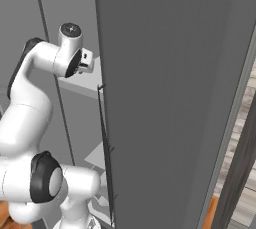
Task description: Take the onion and lemon wedge out of the freezer and place them in the tupperware container on the counter. Then put the tupperware containing the vegetables back in the freezer.
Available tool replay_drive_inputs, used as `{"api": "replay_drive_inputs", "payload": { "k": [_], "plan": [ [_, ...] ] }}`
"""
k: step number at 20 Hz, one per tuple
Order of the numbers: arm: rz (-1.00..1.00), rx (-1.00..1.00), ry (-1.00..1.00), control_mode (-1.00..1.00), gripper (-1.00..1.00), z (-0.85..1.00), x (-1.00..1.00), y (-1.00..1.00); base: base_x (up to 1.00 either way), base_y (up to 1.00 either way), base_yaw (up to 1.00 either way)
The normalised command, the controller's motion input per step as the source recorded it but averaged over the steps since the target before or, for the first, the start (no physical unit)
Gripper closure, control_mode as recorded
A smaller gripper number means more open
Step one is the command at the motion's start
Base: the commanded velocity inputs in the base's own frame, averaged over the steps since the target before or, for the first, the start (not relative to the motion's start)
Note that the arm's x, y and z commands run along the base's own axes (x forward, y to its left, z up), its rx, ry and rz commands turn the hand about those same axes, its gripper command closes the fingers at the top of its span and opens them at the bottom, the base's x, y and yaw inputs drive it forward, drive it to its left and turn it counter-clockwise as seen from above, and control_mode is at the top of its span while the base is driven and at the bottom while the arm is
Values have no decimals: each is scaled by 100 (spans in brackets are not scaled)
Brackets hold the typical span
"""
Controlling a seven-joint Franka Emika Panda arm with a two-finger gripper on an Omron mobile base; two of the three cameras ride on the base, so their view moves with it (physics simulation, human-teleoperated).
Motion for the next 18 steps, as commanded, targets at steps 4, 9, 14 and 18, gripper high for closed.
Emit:
{"api": "replay_drive_inputs", "payload": {
  "k": [4,9,14,18],
  "plan": [
    [0,-4,1,-100,-100,0,16,-14,0,0,0],
    [0,-5,0,-100,-100,0,22,-1,0,0,0],
    [0,-3,0,-100,-100,0,25,0,0,0,0],
    [0,-2,0,-100,-100,-1,24,0,0,0,0]
  ]
}}
